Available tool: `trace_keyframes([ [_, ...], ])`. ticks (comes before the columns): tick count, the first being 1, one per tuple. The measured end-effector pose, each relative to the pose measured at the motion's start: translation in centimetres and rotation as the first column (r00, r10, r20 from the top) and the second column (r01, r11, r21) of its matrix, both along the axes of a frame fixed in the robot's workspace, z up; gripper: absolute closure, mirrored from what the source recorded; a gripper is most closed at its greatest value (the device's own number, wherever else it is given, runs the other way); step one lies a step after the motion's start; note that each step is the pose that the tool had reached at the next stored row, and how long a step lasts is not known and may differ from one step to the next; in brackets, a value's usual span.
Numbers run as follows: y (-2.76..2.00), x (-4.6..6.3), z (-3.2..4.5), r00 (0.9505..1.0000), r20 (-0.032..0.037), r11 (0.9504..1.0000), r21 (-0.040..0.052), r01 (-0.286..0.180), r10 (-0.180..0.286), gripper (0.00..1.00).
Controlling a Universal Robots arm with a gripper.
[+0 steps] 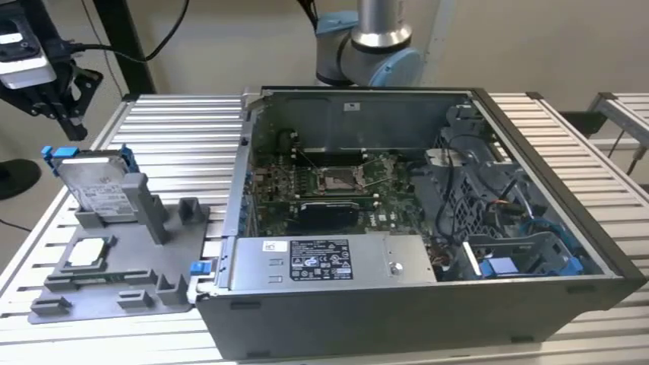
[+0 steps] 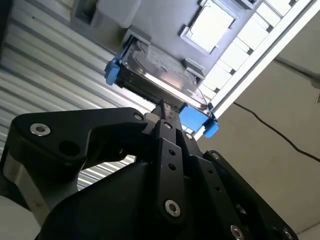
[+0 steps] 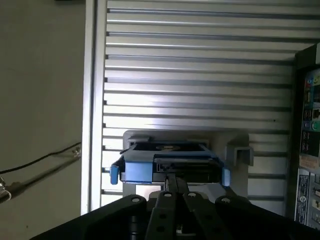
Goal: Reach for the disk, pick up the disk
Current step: 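Reach for the disk, then pick up the disk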
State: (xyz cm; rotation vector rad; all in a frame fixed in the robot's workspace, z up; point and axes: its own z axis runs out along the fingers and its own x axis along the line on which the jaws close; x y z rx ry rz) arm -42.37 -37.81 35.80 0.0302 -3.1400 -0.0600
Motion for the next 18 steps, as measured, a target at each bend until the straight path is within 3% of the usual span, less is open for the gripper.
trace_keyframes([
  [4,0.29,-1.4,0.00,1.0000,0.0000,1.0000,0.0000,0.000,0.000,1.00],
  [10,0.42,-2.4,0.00,1.0000,-0.0001,1.0000,0.0000,0.000,0.000,1.00],
  [16,0.42,-2.5,0.00,1.0000,0.0000,1.0000,0.0000,-0.001,0.001,1.00],
  [18,0.42,-2.5,0.00,0.9997,-0.0001,0.9997,0.0000,-0.023,0.023,1.00],
])
